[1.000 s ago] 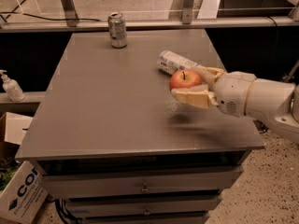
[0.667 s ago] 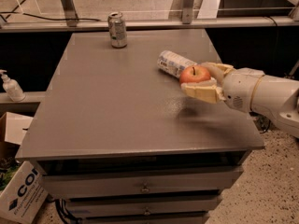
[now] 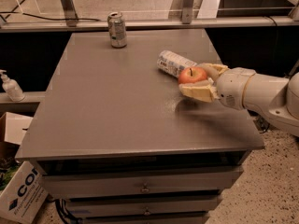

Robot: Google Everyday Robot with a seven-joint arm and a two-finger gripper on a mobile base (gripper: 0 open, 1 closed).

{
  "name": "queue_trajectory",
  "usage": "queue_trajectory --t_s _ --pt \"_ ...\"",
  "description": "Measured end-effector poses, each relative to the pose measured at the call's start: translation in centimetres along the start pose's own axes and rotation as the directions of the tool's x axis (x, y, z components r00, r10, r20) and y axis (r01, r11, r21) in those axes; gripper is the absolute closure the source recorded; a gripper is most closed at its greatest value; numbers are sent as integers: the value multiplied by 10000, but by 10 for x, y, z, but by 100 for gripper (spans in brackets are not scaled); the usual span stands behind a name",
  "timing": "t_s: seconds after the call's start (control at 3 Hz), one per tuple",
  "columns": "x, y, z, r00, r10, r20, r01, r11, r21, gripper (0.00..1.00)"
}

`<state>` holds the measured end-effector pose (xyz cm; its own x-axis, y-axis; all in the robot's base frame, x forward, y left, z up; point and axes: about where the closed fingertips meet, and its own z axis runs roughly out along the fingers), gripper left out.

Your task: Move apple near blue plastic bottle

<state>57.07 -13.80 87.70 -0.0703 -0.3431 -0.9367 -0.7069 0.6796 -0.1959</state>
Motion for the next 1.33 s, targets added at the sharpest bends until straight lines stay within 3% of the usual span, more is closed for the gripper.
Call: queue_trajectory --t_s 0.67,1.33 --pt "8 -10 35 9995 -242 -212 242 9997 28 100" --pt "13 -28 35 9993 -252 -285 267 9983 515 100"
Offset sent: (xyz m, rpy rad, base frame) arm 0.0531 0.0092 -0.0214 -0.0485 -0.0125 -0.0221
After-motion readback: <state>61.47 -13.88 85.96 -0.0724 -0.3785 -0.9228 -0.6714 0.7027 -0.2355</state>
